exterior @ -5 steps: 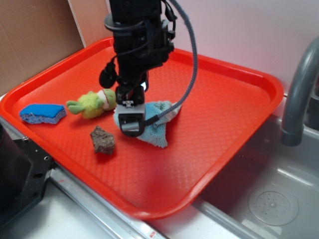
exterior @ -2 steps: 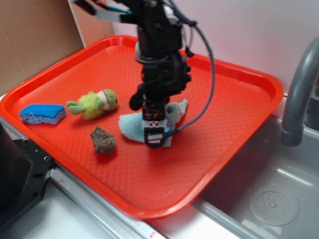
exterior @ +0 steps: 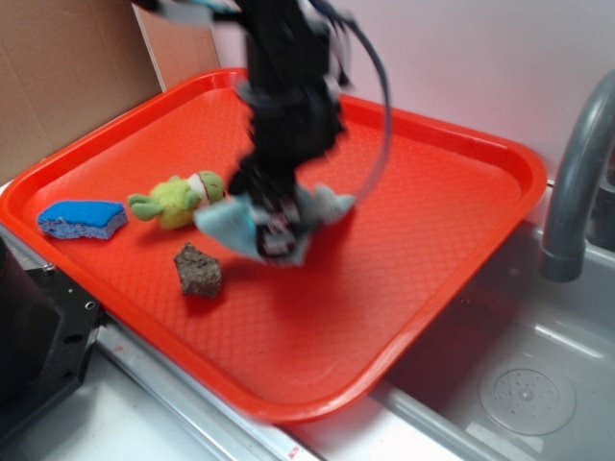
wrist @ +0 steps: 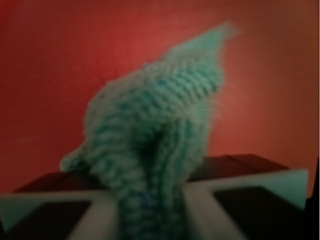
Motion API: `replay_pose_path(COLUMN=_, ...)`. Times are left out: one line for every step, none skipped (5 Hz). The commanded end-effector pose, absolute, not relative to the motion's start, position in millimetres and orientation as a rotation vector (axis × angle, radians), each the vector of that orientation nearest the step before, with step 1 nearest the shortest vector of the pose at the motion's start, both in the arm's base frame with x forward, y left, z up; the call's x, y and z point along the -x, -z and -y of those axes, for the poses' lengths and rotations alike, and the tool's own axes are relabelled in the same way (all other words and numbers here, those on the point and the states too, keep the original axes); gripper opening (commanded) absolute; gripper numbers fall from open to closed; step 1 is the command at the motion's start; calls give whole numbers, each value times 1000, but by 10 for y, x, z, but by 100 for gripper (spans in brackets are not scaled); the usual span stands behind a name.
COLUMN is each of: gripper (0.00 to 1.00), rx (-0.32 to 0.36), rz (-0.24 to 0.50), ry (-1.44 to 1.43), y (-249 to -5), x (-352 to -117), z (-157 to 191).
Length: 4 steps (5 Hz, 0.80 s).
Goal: Grab the blue cloth.
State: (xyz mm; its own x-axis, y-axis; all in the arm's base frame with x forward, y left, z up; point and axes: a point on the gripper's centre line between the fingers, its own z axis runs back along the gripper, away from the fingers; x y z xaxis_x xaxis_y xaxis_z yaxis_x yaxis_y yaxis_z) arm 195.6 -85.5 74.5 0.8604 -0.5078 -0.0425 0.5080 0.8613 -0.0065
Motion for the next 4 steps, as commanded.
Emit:
replay_pose_path(gripper=0, rx=-61, rz=133, ry=294, y=-1627, x=-1493, z=763)
replay_pose_path(gripper=0, rx=-65, rz=65, ry=46, y=-1683, x=-1607, z=635)
replay_pose_path(gripper=0, rx=-42, rz=21, ry=-122, y=-1754, x=-1805, z=388)
replay_pose_path(gripper=0, rx=-30, rz=38, ry=-198, y=-1904, x=-1905, z=101)
